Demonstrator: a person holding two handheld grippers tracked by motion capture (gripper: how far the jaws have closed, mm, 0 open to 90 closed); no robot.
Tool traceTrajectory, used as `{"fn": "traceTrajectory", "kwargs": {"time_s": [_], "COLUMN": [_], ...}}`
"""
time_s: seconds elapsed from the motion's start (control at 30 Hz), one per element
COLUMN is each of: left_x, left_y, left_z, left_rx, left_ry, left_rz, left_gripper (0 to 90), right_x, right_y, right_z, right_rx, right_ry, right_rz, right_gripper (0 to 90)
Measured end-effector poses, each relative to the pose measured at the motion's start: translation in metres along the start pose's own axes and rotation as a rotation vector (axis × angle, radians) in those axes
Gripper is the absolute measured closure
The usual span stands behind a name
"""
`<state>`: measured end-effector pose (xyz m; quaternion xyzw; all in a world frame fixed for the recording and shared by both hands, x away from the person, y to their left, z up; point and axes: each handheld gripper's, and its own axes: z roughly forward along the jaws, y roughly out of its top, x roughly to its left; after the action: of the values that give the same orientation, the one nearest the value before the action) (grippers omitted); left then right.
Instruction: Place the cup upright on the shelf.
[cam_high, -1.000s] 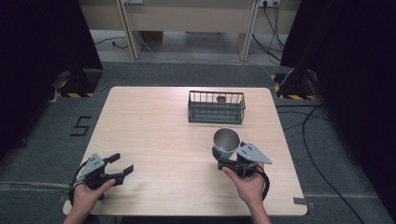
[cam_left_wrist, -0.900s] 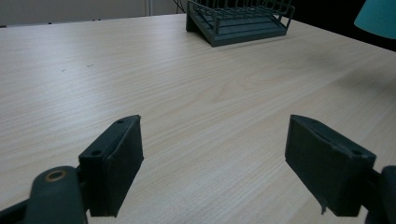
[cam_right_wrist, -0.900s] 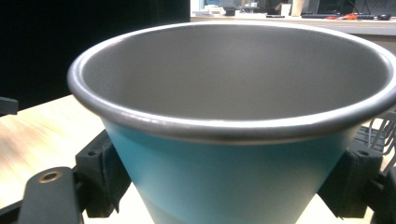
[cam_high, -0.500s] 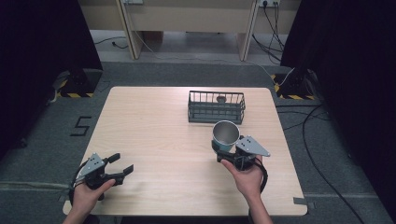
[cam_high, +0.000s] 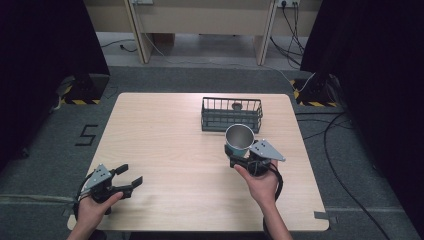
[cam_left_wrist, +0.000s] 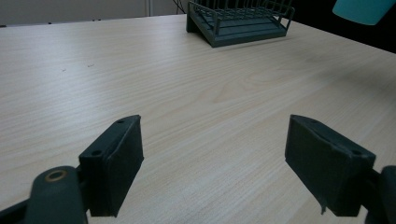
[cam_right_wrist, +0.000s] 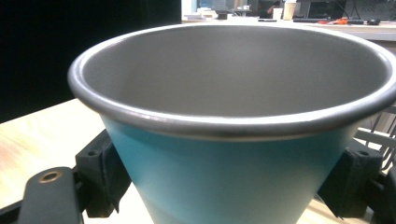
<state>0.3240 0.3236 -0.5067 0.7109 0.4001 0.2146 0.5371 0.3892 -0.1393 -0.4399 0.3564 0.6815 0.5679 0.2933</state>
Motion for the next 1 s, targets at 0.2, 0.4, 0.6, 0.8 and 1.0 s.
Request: {"fn": "traceTrajectory", "kwargs": {"time_s": [0.2,0.4,0.6,0.8,1.0], "left_x": [0.000,0.000,0.000,0.000,0.000], "left_y": [0.000,0.000,0.000,0.000,0.000], "left_z": [0.000,0.000,0.000,0.000,0.000], "left_rx": [0.000,0.000,0.000,-0.002,-0.003], "left_ry": [0.001,0.000,0.001,0.001,0.001], "left_rz": [0.000,0.000,0.001,-0.001,-0.001], "left_gripper": [18.7,18.8,18.8,18.9,18.9], "right_x": [-0.004,-0.009,-0.013,-0.018,-0.021], "right_y": [0.003,0.008,0.012,0.014,0.017], "right_z": [0.006,0.011,0.017,0.021,0.026], "right_rx": [0.001,-0.005,-0.006,-0.005,-0.001], "right_ry": [-0.011,-0.020,-0.029,-0.038,-0.047], "right_rz": [0.011,0.009,0.016,0.026,0.024], "right_gripper": [18.3,18.3,18.3,18.3,18.3]}}
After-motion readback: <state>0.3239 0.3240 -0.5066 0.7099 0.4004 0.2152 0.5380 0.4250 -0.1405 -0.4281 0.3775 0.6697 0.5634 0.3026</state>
